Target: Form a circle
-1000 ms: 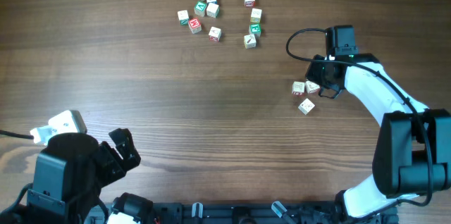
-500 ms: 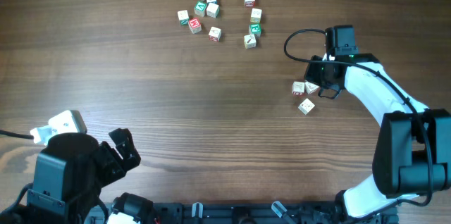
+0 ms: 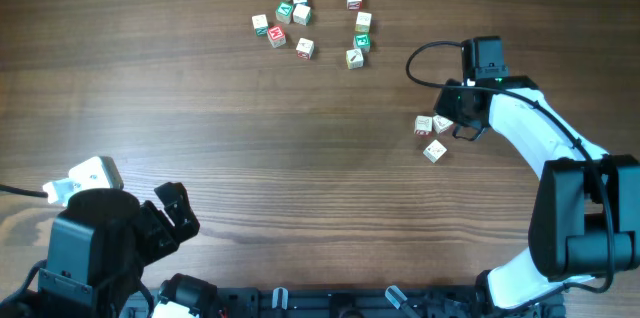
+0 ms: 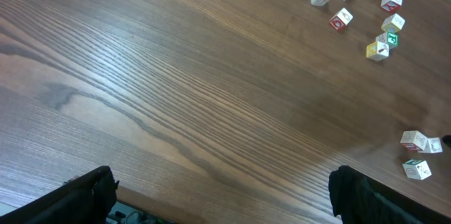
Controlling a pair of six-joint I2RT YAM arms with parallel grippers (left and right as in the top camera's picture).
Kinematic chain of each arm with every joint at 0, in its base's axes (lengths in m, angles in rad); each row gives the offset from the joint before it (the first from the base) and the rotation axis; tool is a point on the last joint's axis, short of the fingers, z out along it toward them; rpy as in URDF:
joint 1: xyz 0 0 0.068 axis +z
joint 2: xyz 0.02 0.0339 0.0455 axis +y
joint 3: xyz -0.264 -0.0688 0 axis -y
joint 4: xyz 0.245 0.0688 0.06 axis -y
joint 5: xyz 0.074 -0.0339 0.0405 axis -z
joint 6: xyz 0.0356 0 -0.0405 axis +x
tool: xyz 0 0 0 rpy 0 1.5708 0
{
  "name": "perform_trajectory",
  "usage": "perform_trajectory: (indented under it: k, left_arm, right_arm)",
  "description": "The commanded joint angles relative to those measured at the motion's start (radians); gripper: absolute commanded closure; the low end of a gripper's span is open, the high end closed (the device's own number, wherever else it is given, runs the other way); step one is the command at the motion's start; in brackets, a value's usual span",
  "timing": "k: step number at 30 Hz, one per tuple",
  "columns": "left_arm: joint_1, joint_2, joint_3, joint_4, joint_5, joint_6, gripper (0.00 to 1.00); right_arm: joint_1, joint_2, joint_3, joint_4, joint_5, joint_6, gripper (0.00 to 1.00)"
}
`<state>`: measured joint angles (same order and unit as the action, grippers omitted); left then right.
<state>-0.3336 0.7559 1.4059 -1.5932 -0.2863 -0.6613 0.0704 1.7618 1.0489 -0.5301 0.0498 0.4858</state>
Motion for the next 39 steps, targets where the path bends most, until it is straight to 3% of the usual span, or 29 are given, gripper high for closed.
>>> perform_trajectory:
  k: [1,8,14,20,23,25,26,35,39]
  left_arm:
    - [0.005,0.002,0.0,0.002,0.005,-0.013,0.0]
    - [0.005,0.002,0.0,0.002,0.005,-0.013,0.0]
    - [0.005,0.002,0.0,0.002,0.005,-0.013,0.0]
    - [0.005,0.002,0.0,0.002,0.005,-0.013,0.0]
    - [0.005,0.002,0.0,0.002,0.005,-0.013,0.0]
    - [0.005,0.002,0.0,0.002,0.005,-0.013,0.0]
    - [0.005,0.002,0.0,0.002,0.005,-0.013,0.0]
    - [0.005,0.002,0.0,0.002,0.005,-0.013,0.0]
    - [0.005,0.002,0.0,0.002,0.005,-0.013,0.0]
  right_arm:
    - [0.0,0.015,0.013,-0.033,0.072,0.033,0.96]
    - [-0.006,0.011,0.026,-0.243,0.175,0.176,0.96]
    - [-0.006,0.011,0.023,-0.379,-0.221,0.09,0.96]
    - [-0.006,0.011,0.023,-0.47,-0.237,0.062,0.96]
    - [-0.006,0.011,0.023,-0.463,-0.227,-0.074,0.74]
    - [-0.006,0.011,0.023,-0.455,-0.218,-0.142,0.4]
    - [-0.006,0.011,0.023,-0.453,-0.206,-0.146,0.34]
    - [0.02,0.002,0.023,-0.455,-0.239,-0.193,0.32]
    - [0.049,-0.103,0.023,-0.461,-0.246,-0.085,0.25]
